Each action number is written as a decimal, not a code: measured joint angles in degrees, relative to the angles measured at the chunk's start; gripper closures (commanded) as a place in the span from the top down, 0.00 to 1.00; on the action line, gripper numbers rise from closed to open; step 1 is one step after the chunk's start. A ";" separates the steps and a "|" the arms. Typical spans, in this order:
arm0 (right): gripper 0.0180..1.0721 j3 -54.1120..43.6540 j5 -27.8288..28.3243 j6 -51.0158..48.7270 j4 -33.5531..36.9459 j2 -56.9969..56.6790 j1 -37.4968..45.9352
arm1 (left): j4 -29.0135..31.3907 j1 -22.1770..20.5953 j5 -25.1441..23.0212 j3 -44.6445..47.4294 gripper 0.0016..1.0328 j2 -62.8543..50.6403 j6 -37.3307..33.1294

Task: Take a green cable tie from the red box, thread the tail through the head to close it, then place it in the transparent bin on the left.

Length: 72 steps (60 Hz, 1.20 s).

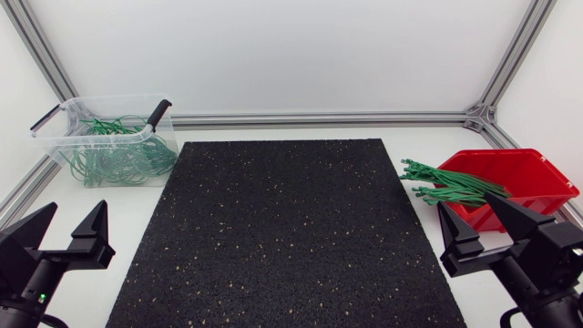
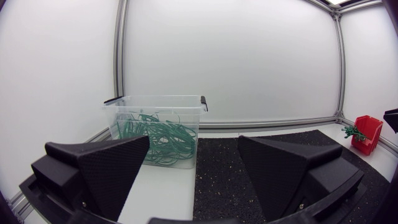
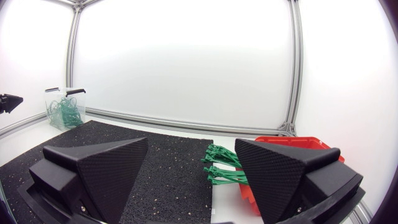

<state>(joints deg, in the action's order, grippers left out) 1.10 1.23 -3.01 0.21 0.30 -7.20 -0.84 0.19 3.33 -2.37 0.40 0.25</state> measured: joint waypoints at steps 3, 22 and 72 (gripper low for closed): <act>0.97 0.00 0.00 0.00 0.00 0.00 0.00 | 0.00 0.00 0.00 0.00 0.96 0.00 0.00; 0.97 0.00 0.00 0.00 0.00 0.00 0.00 | 0.00 -0.04 0.00 0.00 0.96 0.00 0.00; 0.95 26.73 1.68 -0.07 9.38 22.99 8.68 | 0.02 -0.35 -0.04 0.00 0.96 0.00 0.00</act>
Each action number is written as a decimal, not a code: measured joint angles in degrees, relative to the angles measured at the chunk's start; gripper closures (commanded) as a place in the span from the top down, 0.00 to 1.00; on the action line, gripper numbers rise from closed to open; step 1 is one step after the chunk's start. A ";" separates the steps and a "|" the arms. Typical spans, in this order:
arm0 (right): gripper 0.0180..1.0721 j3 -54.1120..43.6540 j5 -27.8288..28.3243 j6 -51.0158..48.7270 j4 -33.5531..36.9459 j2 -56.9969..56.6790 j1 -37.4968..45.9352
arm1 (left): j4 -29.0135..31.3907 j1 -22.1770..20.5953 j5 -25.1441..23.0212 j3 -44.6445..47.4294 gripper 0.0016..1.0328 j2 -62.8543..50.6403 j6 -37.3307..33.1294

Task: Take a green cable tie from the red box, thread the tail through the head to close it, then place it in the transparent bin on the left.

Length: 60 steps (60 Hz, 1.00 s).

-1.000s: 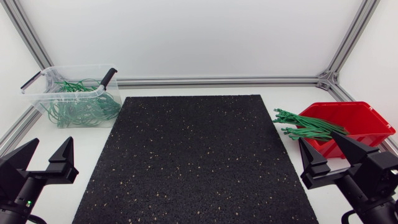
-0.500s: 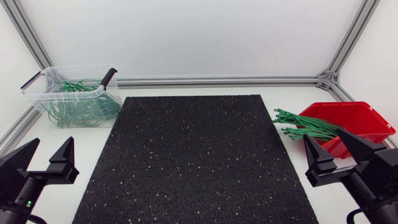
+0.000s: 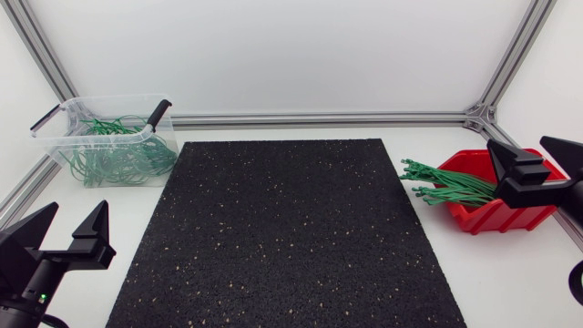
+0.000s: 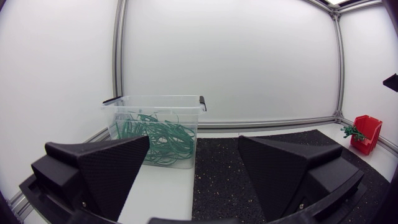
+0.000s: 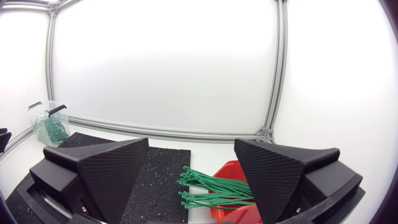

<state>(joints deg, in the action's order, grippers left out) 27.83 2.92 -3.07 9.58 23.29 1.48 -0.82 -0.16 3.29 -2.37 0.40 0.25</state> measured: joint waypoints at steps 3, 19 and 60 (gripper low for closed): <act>0.95 2.08 2.34 -0.63 0.13 3.45 1.57 | 0.00 0.00 0.00 0.00 0.96 0.00 0.00; 0.95 14.64 7.65 -17.57 12.98 19.74 4.35 | 0.04 0.00 -0.02 0.00 0.96 0.00 0.00; 0.90 25.44 13.38 -59.41 25.07 48.70 14.40 | 0.07 0.00 -0.04 0.00 0.96 -0.02 0.00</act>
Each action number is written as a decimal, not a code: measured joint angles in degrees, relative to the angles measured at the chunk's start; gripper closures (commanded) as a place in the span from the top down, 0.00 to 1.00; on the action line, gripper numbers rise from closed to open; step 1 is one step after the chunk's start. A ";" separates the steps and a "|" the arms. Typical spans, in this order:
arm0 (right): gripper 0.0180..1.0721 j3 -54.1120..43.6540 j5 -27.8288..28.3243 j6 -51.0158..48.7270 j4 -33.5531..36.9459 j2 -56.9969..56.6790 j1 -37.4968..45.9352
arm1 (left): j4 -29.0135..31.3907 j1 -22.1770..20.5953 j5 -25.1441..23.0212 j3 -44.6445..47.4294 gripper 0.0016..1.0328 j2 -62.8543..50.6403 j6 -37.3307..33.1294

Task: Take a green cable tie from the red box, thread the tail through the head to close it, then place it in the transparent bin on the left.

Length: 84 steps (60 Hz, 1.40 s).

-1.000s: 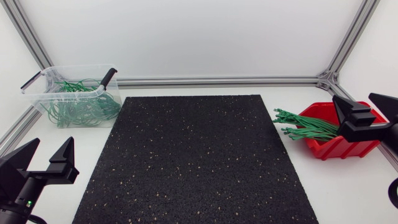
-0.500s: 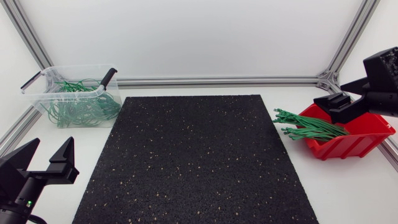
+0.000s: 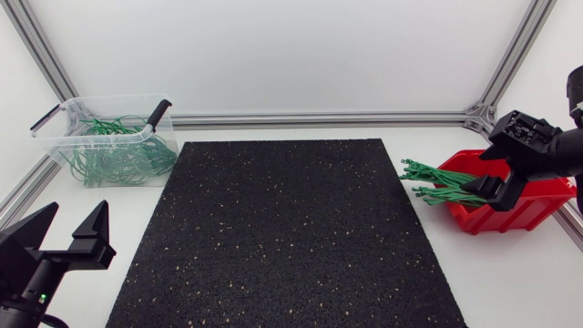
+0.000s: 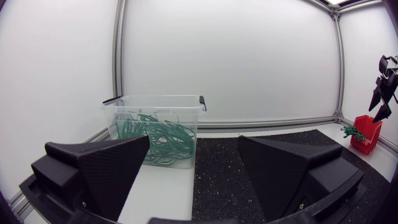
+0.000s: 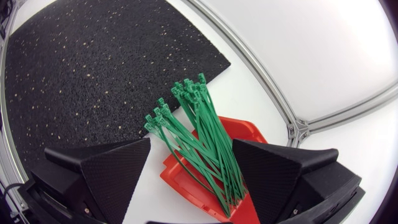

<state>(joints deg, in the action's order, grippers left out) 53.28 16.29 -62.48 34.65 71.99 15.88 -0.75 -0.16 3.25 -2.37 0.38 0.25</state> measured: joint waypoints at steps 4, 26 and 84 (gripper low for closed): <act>0.86 0.02 0.02 -2.36 -0.28 3.06 0.15 | 0.00 0.07 0.00 0.00 0.96 0.00 0.00; 0.73 -0.04 1.49 -14.64 -0.39 12.26 2.29 | 0.00 0.48 -0.02 0.00 0.96 0.00 0.00; 0.15 -3.54 3.43 -21.59 -6.58 13.66 2.62 | 0.00 0.48 -0.02 0.00 0.96 -0.04 0.00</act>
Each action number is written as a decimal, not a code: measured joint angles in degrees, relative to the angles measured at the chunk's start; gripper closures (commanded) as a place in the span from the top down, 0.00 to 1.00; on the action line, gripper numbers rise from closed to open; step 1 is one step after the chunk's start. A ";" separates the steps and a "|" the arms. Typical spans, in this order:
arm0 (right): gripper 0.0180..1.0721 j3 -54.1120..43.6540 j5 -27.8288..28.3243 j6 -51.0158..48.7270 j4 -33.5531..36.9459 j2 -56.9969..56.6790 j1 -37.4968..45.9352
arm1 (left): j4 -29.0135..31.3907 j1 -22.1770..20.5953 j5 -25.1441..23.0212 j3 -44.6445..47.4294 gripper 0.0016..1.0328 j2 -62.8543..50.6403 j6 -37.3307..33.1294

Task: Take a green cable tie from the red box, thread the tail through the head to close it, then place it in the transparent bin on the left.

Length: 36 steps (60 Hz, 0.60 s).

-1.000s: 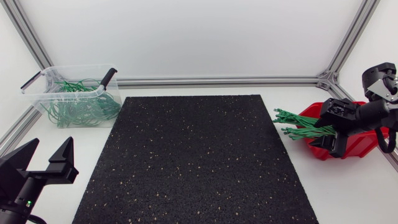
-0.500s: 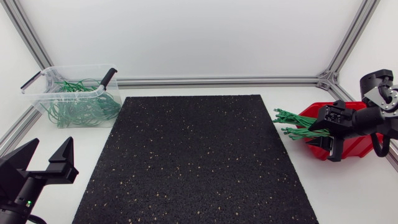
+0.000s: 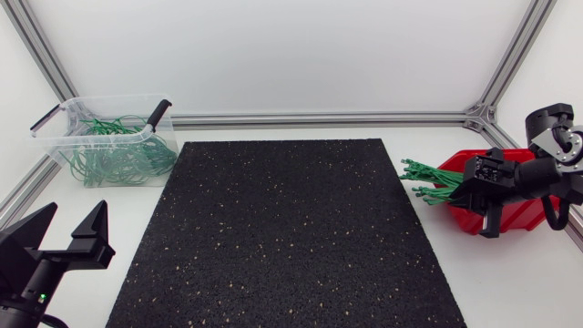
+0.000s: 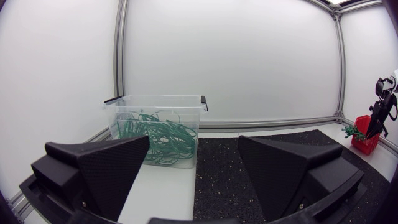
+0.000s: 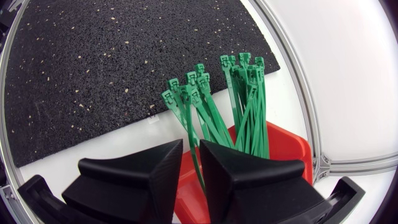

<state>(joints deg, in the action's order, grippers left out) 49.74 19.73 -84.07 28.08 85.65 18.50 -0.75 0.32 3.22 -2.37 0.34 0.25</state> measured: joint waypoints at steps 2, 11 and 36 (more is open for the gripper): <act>0.14 0.00 0.00 0.00 0.02 0.00 0.00 | 0.02 0.00 0.00 0.00 0.96 0.00 0.00; 0.06 0.00 0.00 0.00 0.33 -0.02 0.00 | 0.02 0.00 0.00 0.00 0.96 0.00 0.00; 0.06 -0.04 0.02 0.02 3.54 -4.59 0.00 | 0.02 0.00 -0.22 0.00 0.96 0.00 0.00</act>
<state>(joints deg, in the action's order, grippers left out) 49.69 19.75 -84.05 31.62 81.06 18.50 -0.73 0.32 3.01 -2.37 0.34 0.25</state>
